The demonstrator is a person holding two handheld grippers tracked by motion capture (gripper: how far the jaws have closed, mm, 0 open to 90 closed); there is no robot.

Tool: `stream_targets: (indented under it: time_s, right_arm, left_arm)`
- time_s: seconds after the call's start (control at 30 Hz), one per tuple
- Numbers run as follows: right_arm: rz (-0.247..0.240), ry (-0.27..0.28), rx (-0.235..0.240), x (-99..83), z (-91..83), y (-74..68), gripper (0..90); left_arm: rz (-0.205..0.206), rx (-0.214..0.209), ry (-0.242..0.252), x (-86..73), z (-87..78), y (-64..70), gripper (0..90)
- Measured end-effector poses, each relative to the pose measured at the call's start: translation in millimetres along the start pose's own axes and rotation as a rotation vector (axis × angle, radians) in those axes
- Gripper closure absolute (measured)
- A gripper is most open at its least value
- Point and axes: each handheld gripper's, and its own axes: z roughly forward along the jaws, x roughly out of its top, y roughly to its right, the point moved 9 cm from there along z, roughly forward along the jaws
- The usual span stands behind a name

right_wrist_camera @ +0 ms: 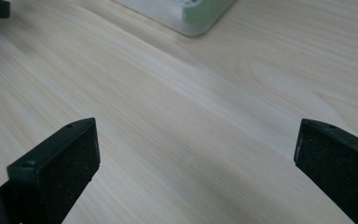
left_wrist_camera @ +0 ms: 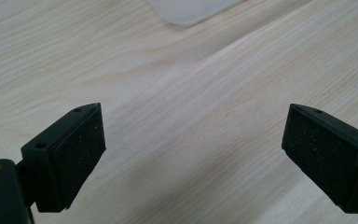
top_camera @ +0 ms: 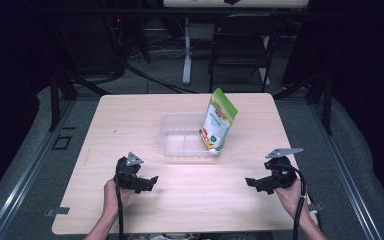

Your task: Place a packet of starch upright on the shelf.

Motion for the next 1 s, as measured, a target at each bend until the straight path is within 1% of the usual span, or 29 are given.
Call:
stream_targets:
  time_s: [0.03, 0.07, 0.1, 0.17, 0.2, 0.23, 0.3, 0.33, 0.37, 0.43, 0.47, 0.53, 0.57, 0.6, 0.67, 0.7, 0.73, 0.8, 0.83, 0.9, 1.0]
  right_arm:
    - [0.0, -0.008, -0.007, -5.2, -0.5, 1.7, 0.0]
    - [0.0, -0.008, -0.007, -5.2, -0.5, 1.7, 0.0]
    - [0.014, -0.011, -0.015, -12.7, -1.0, 4.0, 0.0]
    - [0.017, -0.012, -0.02, -19.3, -0.7, 6.3, 0.0]
    - [0.017, -0.012, -0.02, -19.3, -0.7, 6.3, 0.0]
    - [0.019, -0.01, -0.025, -26.9, -0.3, 8.9, 0.0]
    - [0.029, -0.017, -0.02, -29.8, -0.5, 8.8, 0.0]
    - [0.026, -0.011, -0.027, -33.4, 0.4, 10.5, 0.0]
    - [0.037, -0.02, -0.02, -38.4, 1.4, 10.8, 0.0]
    - [0.037, -0.029, -0.026, -43.6, 2.6, 12.5, 0.0]
    - [0.032, -0.027, -0.033, -45.0, 3.5, 13.6, 0.0]
    - [0.034, -0.044, -0.032, -47.3, 3.5, 14.0, 0.0]
    - [0.033, -0.035, -0.031, -47.0, 3.2, 15.1, 0.0]
    - [0.041, -0.037, -0.034, -47.5, 2.4, 15.5, 0.0]
    - [0.035, -0.035, -0.029, -47.8, 1.9, 16.7, 0.0]
    - [0.045, -0.028, -0.03, -47.8, 1.5, 17.4, 0.0]
    - [0.047, -0.035, -0.029, -48.7, 0.7, 18.4, 0.0]
    - [0.046, -0.03, -0.03, -48.9, 0.5, 20.1, 0.0]
    - [0.052, -0.042, -0.029, -50.0, -0.5, 19.9, 0.0]
    - [0.044, -0.041, -0.026, -49.6, -0.5, 19.5, 0.0]
    - [0.043, -0.047, -0.024, -49.6, -0.3, 18.0, 0.0]
  left_arm:
    - [-0.001, -0.001, -0.001, -0.1, 0.1, 0.2, 5.8]
    - [0.0, -0.002, -0.001, 0.0, 0.1, 0.1, 5.8]
    - [-0.001, -0.004, 0.001, 0.1, 0.2, 0.1, 5.8]
    - [-0.001, -0.003, 0.001, 0.2, 0.2, 0.0, 5.8]
    - [-0.001, -0.003, 0.001, 0.2, 0.2, 0.0, 5.8]
    - [-0.002, -0.004, -0.001, 0.1, 0.6, 0.3, 5.8]
    - [-0.001, -0.004, 0.0, 0.2, 0.6, 0.4, 5.8]
    - [-0.001, -0.003, -0.001, 0.3, 0.5, 0.3, 5.7]
    - [0.002, -0.002, 0.0, 0.6, 0.2, 0.2, 5.7]
    - [0.004, 0.002, 0.006, 1.3, 0.2, -0.1, 5.7]
    - [0.003, 0.003, 0.007, 1.4, 0.1, -0.1, 5.7]
    - [0.004, -0.001, 0.003, 1.3, -0.3, -0.1, 5.7]
    - [0.002, 0.0, 0.006, 1.8, -0.5, 0.4, 5.7]
    - [0.003, 0.003, 0.006, 1.9, -0.7, 0.2, 5.7]
    - [0.005, 0.002, 0.006, 2.1, -1.1, 0.4, 5.7]
    - [0.007, 0.005, 0.005, 2.1, -1.5, 0.3, 5.7]
    - [0.007, 0.005, 0.005, 2.1, -1.5, 0.3, 5.7]
    - [0.004, 0.007, 0.011, 3.3, -1.9, 1.1, 5.7]
    - [0.006, 0.004, 0.008, 3.3, -2.3, 0.8, 5.7]
    - [-0.003, 0.006, 0.011, 3.6, -1.8, 0.6, 5.7]
    - [-0.001, 0.006, 0.01, 3.6, -1.9, 0.3, 5.7]
